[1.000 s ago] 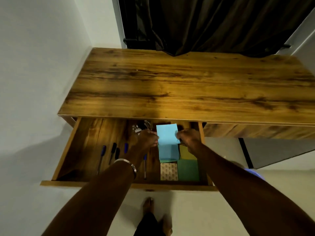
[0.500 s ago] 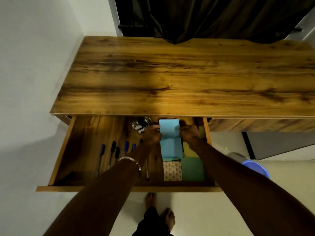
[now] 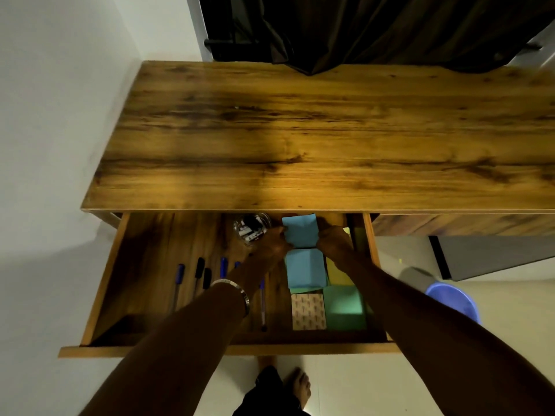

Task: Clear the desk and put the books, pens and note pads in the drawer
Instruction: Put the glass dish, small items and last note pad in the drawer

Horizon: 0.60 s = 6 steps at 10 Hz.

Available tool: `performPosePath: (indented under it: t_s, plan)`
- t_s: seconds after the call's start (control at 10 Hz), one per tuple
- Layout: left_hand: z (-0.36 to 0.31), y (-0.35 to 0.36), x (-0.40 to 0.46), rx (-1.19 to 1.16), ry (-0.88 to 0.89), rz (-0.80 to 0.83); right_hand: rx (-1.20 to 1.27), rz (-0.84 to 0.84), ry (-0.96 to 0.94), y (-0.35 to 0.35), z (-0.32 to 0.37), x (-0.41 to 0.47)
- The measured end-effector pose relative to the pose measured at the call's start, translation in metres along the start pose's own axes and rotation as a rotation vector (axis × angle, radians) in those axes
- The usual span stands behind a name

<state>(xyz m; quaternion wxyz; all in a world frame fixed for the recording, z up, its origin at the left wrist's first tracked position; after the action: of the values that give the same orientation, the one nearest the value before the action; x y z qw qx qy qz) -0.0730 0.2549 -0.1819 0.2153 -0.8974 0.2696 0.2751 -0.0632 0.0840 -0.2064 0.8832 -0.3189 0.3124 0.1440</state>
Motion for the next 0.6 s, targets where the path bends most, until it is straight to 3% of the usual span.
performPosePath:
  t_s: [0.3, 0.5, 0.6]
  plan:
    - [-0.001, -0.009, -0.006, 0.055, 0.013, -0.061, -0.123, -0.065, -0.069, -0.006, 0.026, -0.044]
    - [-0.018, -0.008, -0.031, 0.394, 0.083, -0.047, -0.224, -0.085, 0.034, -0.009, 0.028, -0.071]
    - [-0.015, -0.007, -0.043, 0.427, 0.071, -0.045, -0.288, -0.072, 0.068, -0.004, 0.029, -0.083]
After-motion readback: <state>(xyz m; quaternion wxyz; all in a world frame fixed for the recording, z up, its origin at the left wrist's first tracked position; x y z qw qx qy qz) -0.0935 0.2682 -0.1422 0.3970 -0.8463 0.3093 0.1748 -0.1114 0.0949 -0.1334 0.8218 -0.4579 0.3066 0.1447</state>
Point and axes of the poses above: each hand's wrist, its own x-axis towards the middle knuckle, its own y-axis out of the palm, z = x × y, the point moved 9 cm from there along x, towards the middle knuckle, and after that the axes turned 15 degrees about z, right-handed, at the moved point
